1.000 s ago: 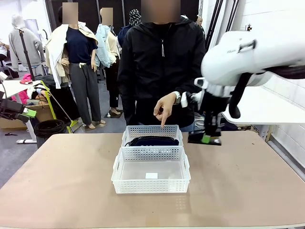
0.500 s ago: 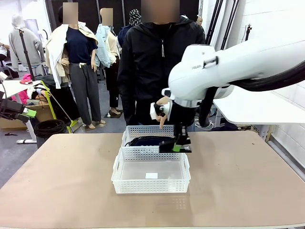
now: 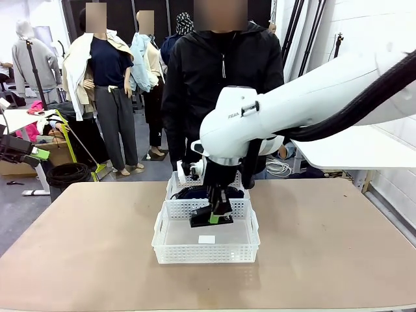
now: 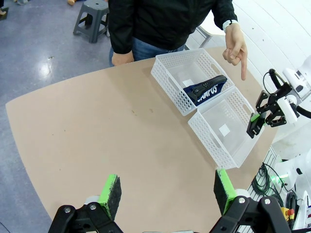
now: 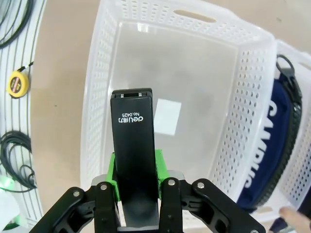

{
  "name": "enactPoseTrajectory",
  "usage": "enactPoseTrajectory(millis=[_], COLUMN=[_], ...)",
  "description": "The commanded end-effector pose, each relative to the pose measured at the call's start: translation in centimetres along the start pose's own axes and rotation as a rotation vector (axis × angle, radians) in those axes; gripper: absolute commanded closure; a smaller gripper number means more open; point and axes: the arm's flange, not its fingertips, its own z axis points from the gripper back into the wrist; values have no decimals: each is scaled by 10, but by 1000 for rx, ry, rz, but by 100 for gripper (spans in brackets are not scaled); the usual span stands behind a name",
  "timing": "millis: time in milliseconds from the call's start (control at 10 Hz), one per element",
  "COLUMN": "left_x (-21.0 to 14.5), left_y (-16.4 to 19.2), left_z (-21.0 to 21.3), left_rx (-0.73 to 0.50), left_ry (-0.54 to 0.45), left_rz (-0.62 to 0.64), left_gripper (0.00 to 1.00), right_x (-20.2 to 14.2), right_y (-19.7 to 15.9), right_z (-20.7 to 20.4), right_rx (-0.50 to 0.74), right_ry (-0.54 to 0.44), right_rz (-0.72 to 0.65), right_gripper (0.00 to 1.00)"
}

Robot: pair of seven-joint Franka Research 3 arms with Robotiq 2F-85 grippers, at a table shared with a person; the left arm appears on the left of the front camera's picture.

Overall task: Distribute items into two baskets.
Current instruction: Place the picked Stapler into the Organizing basket as instructed by the person.

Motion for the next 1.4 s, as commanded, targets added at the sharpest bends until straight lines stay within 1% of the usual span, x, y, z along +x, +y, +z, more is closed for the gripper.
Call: enactPoseTrajectory(millis=[0,100,300,500,700,900,1000,1100,1300], left_x=[-1,-1,-1,-1,-1,-1,-1,-1,-1], left_y=[-1,-1,-1,-1,-1,-1,-1,-1,-1], left_z=[2,2,2,2,2,2,2,2,2], left_rx=[-3,-3,-3,-3,-3,-3,-3,-3,-3], left_ry=[5,5,5,5,5,5,5,5,5], left_rz=[3,3,3,3,3,3,3,3,3], left_gripper=[0,0,0,0,0,0,0,0,0], right_x=[4,3,-3,-10,-19,-24,-25,-25,-26], right_y=[-8,-7,-9,-19,-27,-30,-30,-30,-30], right_z=[-12,-17,-19,-38,-57,-66,-66,-67,-66], right_rx=[-19,-3,-59,-100,-78,-55,-49,-44,-35], right_ry=[4,9,8,16,26,39,39,41,49], right_rz=[-37,-42,-56,-92,-124,-134,-135,-134,-129], right_gripper=[100,100,100,100,100,100,92,80,43])
